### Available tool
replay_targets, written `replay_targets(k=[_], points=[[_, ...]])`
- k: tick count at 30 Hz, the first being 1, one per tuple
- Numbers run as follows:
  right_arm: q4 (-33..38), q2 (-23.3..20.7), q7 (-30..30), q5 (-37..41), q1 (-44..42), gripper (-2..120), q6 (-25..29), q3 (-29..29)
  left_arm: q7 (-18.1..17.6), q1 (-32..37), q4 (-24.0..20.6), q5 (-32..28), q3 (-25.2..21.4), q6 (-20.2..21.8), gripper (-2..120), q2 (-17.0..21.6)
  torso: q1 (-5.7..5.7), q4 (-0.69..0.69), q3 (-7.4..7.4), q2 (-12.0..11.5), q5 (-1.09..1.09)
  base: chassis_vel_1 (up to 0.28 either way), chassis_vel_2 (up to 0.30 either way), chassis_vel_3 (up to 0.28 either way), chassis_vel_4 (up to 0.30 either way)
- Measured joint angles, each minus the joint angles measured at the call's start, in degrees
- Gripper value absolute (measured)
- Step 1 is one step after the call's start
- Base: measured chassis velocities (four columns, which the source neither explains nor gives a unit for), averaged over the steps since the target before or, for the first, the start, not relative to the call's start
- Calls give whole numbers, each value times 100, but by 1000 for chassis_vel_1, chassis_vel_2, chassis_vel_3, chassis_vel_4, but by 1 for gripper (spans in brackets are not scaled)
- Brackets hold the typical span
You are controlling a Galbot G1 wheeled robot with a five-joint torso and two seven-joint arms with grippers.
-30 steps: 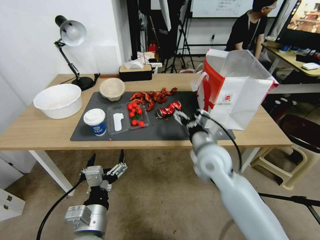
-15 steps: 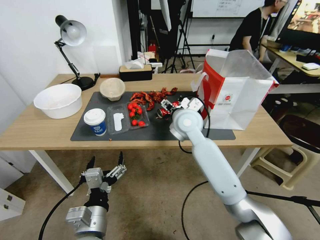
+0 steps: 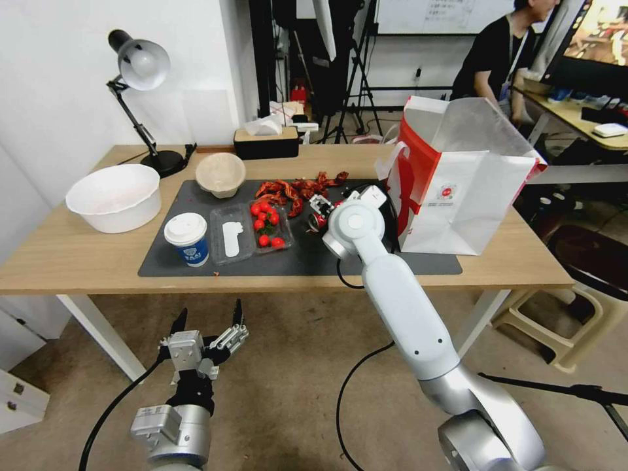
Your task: Pick up the trash from the table and place it into the takeout bag.
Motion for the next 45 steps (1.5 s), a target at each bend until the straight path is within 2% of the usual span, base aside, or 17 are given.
replay_targets(k=[12, 18, 20, 22, 24, 25, 28, 29, 31, 36, 40, 42, 43, 45], points=[[-304, 178, -97, -6, 144, 100, -8, 68, -14, -13, 20, -39, -16, -18, 100, 62, 0, 0, 0, 0, 0, 0, 0, 0, 0], [-446, 228, -149, 53, 202, 87, -53, 105, -24, -12, 21, -59, -21, -36, 100, 83, -1, 1, 0, 1, 0, 0, 0, 0, 0], [-519, 257, -196, 76, 224, 76, -63, 136, -23, -12, 21, -65, -25, -38, 100, 94, -1, 0, 0, 1, 0, 0, 0, 0, 0], [-562, 269, -225, 107, 240, 74, -71, 155, -19, -12, 21, -66, -26, -39, 100, 97, -1, 0, 0, 1, 1, 0, 0, 0, 0], [-690, 295, -271, 138, 280, 62, -93, 179, -15, -14, 32, -69, -27, -44, 100, 103, -1, 1, 0, 1, 0, 0, 0, 0, 0], [-690, 295, -271, 138, 280, 62, -93, 179, -15, -14, 32, -69, -27, -44, 100, 103, -1, 1, 0, 1, 0, 0, 0, 0, 0], [-766, 304, -273, 134, 295, 48, -93, 208, -8, -14, 37, -71, -27, -59, 100, 104, -1, 0, -1, 1, 0, 0, 0, 0, 0], [-766, 304, -273, 134, 295, 48, -93, 208, -8, -14, 37, -71, -27, -59, 100, 104, -1, 0, -1, 1, 0, 0, 0, 0, 0], [-781, 285, -270, 133, 289, 37, -91, 226, -5, -9, 38, -60, -16, -69, 100, 100, -2, 0, -1, 2, 0, 0, 0, 0, 0], [-734, 216, -314, 69, 234, 27, -93, 221, -4, 0, 38, -30, 5, -81, 100, 92, -1, 2, 0, 1, 1, 0, 0, 0, 0], [-420, -2, -730, -325, 59, 26, -170, 51, -2, 11, 32, -4, 12, -89, 100, 86, -1, 1, 1, 1, 1, 0, 0, 0, 0], [-102, -238, -1255, -1145, -109, 26, -272, -225, -1, 27, 16, 26, 29, -100, 100, 80, -1, 1, 1, 0, 1, 0, 0, 0, 0], [-102, -238, -1255, -1145, -109, 26, -272, -225, -1, 27, 16, 26, 29, -100, 100, 80, -1, 1, 1, 0, 1, 0, 0, 0, 0], [477, -756, -2315, -2516, -325, 26, -435, -714, -9, 43, -33, 35, 24, -109, 100, 75, -1, 0, 0, 1, 1, 0, 0, 0, 0]])
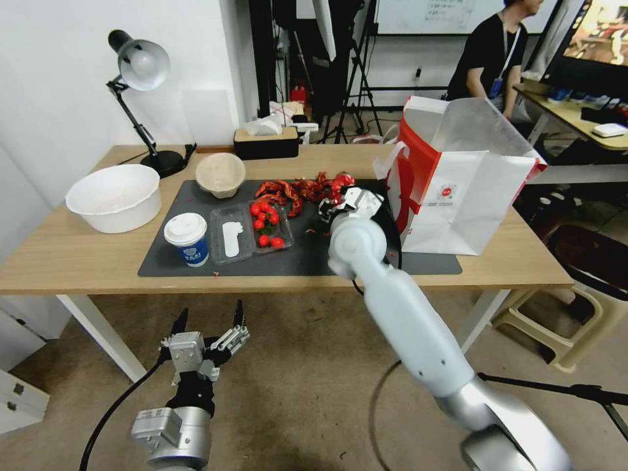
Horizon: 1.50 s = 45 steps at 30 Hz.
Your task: Pick up the trash from the table and place it into the takeout bag.
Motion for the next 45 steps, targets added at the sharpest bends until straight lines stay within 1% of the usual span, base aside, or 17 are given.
replay_targets(k=[2, 3, 4, 8, 14, 16, 17, 19, 23, 26, 32, 34, 36, 40, 43, 44, 45], points=[[131, -138, -302, -288, -33, 26, -33, -84, -3, 6, -7, 0, -5, -4, 100, 0, 0, 0, 0, 0, 0, 0, 0, 0, 0], [431, -566, -1230, -1451, -100, 26, 101, -261, -25, 26, -10, 3, -13, -30, 100, -1, 0, 0, 0, 0, 1, 0, 0, 0, 0], [537, -782, -1663, -2195, -105, 26, 341, -267, -36, 39, -11, 7, -11, -47, 100, -8, 0, 0, 0, 0, 1, 0, 0, 0, 0], [811, -1159, -2067, -3147, 30, 26, 741, -41, -41, 50, -18, 20, 0, -65, 100, -27, 0, 0, 0, 0, 2, 0, 0, 0, 0], [1212, -1606, -1985, -3225, 302, 26, 703, 452, -41, 54, -59, 24, -4, -67, 100, -39, 0, 1, -1, 0, 0, 0, 0, 0, 0], [1545, -2086, -1643, -2490, 547, 26, 127, 822, -40, 55, -75, 25, -6, -67, 100, -51, 0, -1, 0, 0, 3, 0, 0, 0, 0], [1545, -2086, -1643, -2490, 547, 26, 127, 822, -40, 55, -75, 25, -6, -67, 100, -51, 0, -1, 0, 0, 3, 0, 0, 0, 0], [1614, -2460, -1500, -2058, 653, 26, -186, 1059, -39, 49, -76, 30, -2, -68, 100, -68, 0, 1, -1, 0, -2, 0, 0, 0, 0], [1535, -2881, -1735, -1937, 501, 26, -567, 1411, 17, 51, -66, 76, 22, -69, 100, -96, 0, -3, -1, 0, 0, 0, 0, 0, 0], [1436, -2958, -1770, -1916, 380, 27, -657, 1537, 51, 71, -44, 123, 36, -69, 100, -103, 0, -2, 0, 0, 4, 0, 0, 0, 0], [1297, -2954, -1564, -1644, 232, 51, -905, 1702, 181, 102, -104, 208, 41, -66, 100, -88, 0, 0, 0, 0, 0, 0, 0, 0, 0], [1294, -2953, -1555, -1641, 227, 52, -914, 1703, 190, 108, -112, 214, 39, -66, 100, -85, 0, 0, 0, 0, 0, 0, 0, 0, 0], [1302, -2917, -1526, -1616, 197, 65, -935, 1703, 212, 130, -127, 223, 9, -64, 100, -51, 0, 1, 0, 0, -1, 0, 0, 0, 0], [1342, -2880, -1530, -1615, 151, 76, -928, 1704, 212, 132, -129, 223, -5, -63, 100, -38, 0, 1, 0, 0, -1, 0, 0, 0, 0], [1342, -2880, -1530, -1615, 151, 76, -928, 1704, 212, 132, -129, 223, -5, -63, 100, -38, 0, 1, 0, 0, -1, 0, 0, 0, 0], [1439, -2866, -1530, -1604, 78, 88, -903, 1702, 212, 133, -173, 222, -3, -50, 100, -44, 0, 1, 0, 0, 0, 0, 0, 0, 0], [1446, -2865, -1530, -1602, 73, 88, -902, 1702, 212, 132, -176, 222, -2, -49, 100, -45, 0, 1, 0, 0, 0, 0, 0, 0, 0]])
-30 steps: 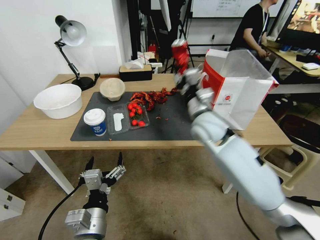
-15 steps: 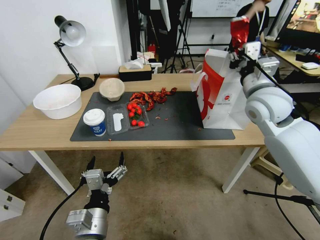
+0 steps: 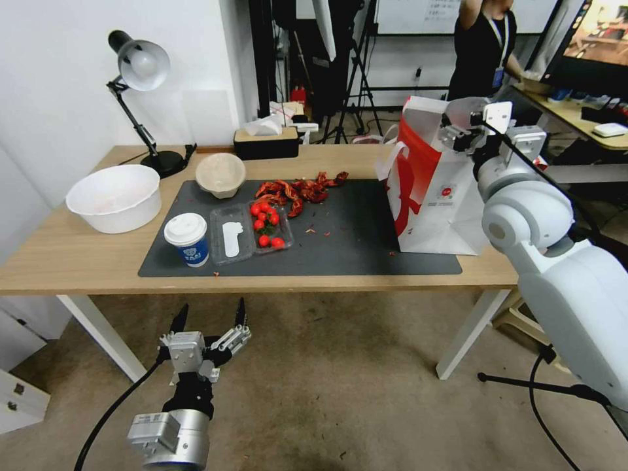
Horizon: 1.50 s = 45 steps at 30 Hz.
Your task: Pick up the trash from the table and place it into the takeout bag.
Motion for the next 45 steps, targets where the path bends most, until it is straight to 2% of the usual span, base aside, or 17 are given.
replay_targets(k=[1, 3, 18, 19, 20, 21, 22, 24, 25, 26, 28, 29, 30, 31, 33, 36, 45], points=[[33, 1, 1, 11, -21, 98, 9, -2, 0, 0, -10, 0, 2, 4, 100, -2, 0, 0, 0, 0, 1, 0, 0, 0, 0], [89, 0, 2, 43, -57, 99, 36, -4, 0, -2, -22, -1, 4, 8, 100, -5, 0, 0, 0, 0, 0, 0, 0, 0, 0], [451, -67, -13, 398, -244, 100, 551, 3, 2, -14, -31, -7, 1, 18, 100, -3, 0, 0, 0, 0, 0, 0, 0, 0, 0], [554, -102, -40, 507, -299, 100, 701, 12, 2, -20, -29, -7, -2, 18, 100, -5, 0, 0, 0, 0, 0, 0, 0, 0, 0], [1036, -190, -351, 775, -829, 100, 1350, 174, -1, -19, 23, -15, 8, 3, 100, -22, 0, 1, 0, 0, -1, 0, 0, 0, 0], [1321, -230, -700, 403, -1557, 100, 1836, 310, -1, -20, 31, -15, 11, -17, 100, -6, 0, -1, -1, 1, 0, 0, 0, 0, 0], [1321, -230, -700, 403, -1557, 100, 1836, 310, -1, -20, 31, -15, 11, -17, 100, -6, 0, -1, -1, 1, 0, 0, 0, 0, 0], [1418, -213, -897, 0, -2162, 100, 2347, 446, 1, -35, 38, -16, 6, -35, 100, 29, 0, 2, 0, 0, 0, 0, 0, 0, 0], [1558, -127, -1240, -214, -2890, 100, 2852, 799, 2, -39, 39, -16, 5, -63, 100, 41, 0, 0, 0, 0, 0, 0, 0, 0, 0], [1558, -127, -1240, -214, -2890, 100, 2852, 799, 2, -39, 39, -16, 5, -63, 100, 41, 0, 0, 0, 0, 0, 0, 0, 0, 0], [1673, 34, -1524, -434, -3649, 100, 3321, 1113, 4, -50, 38, -17, 10, -87, 100, 43, 0, 0, -1, 1, -1, 0, 0, 0, 0], [1706, 283, -1753, -747, -4435, 100, 3774, 1345, 5, -70, 41, -28, 15, -105, 100, 47, 0, -2, -1, 1, 0, 0, 0, 0, 0], [1706, 283, -1753, -747, -4435, 100, 3774, 1345, 5, -70, 41, -28, 15, -105, 100, 47, 0, -2, -1, 1, 0, 0, 0, 0, 0], [1654, 572, -1977, -1023, -5058, 100, 4182, 1518, 6, -89, 54, -37, 29, -118, 100, 50, 0, 0, -1, 1, -1, 0, 0, 0, 0], [1595, 722, -2096, -1145, -5388, 100, 4360, 1586, 7, -95, 59, -39, 37, -120, 100, 54, 0, -1, -1, 0, 2, 0, 0, 0, 0], [1185, 1201, -2466, -1595, -6267, 100, 5049, 1643, 13, -150, 55, -58, 65, -111, 100, 82, -1, -1, -1, 1, -1, 0, 0, 0, 0], [738, 1698, -2709, -1942, -6737, 100, 5581, 1382, -1, -180, 17, -159, 60, -67, 100, 142, 0, 0, 0, 0, 0, 0, 0, 0, 0]])
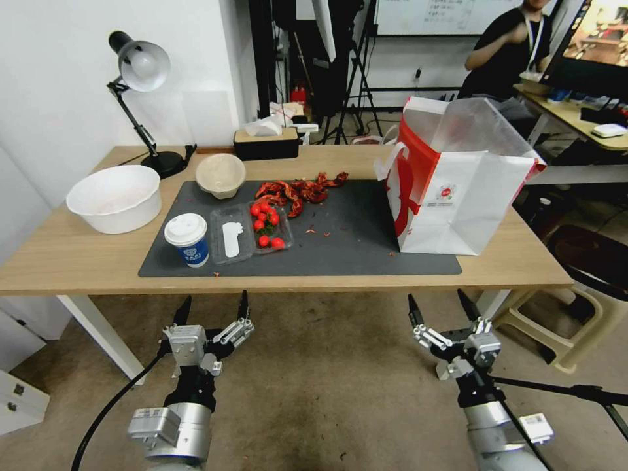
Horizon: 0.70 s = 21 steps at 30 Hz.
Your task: Pick up the trash from the table and place it into the takeout bag.
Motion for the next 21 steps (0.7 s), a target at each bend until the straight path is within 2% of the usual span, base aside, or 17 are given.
replay_targets(k=[21], points=[[-211, 254, 91, -444, 81, 100, 34, -585, 14, -22, 45, -125, -70, 68, 100, 38, 0, -1, 0, 0, 0, 0, 0, 0, 0]])
